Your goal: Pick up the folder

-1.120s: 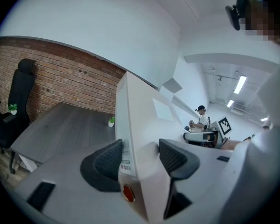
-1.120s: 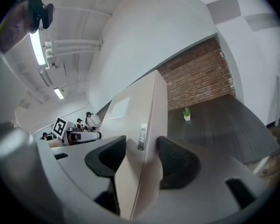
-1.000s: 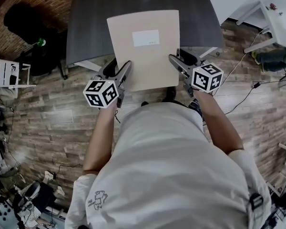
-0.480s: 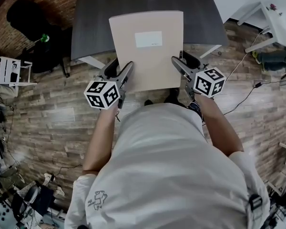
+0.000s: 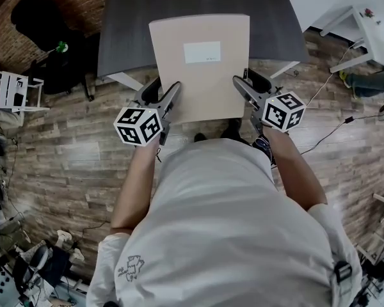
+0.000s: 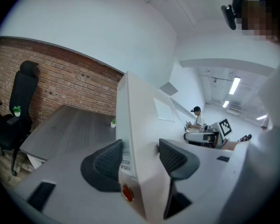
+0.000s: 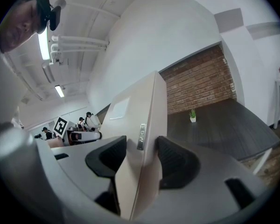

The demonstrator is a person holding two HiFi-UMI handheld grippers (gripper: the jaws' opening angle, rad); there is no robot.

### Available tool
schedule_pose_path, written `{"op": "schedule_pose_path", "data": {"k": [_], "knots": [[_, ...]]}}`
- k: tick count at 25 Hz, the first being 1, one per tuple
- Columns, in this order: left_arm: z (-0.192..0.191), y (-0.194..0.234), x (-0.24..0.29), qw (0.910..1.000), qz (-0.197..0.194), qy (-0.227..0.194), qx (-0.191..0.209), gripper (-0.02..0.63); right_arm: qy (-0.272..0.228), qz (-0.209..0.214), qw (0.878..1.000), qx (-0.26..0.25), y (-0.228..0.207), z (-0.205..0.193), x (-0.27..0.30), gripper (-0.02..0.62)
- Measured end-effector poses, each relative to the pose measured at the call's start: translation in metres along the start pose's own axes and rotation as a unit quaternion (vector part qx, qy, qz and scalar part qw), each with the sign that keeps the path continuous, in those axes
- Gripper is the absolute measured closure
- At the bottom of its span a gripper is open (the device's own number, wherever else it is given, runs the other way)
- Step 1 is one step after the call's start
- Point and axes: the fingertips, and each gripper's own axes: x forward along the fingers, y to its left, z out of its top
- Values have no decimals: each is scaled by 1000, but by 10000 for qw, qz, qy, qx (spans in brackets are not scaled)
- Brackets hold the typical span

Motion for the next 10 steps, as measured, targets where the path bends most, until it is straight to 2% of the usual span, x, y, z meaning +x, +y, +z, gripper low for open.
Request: {"op": "schedule_pose_path", "data": {"k": [10], "knots": [[4, 3, 5, 10000, 37, -3, -20, 354, 35, 8, 10000, 13, -4, 4, 4, 379]]}}
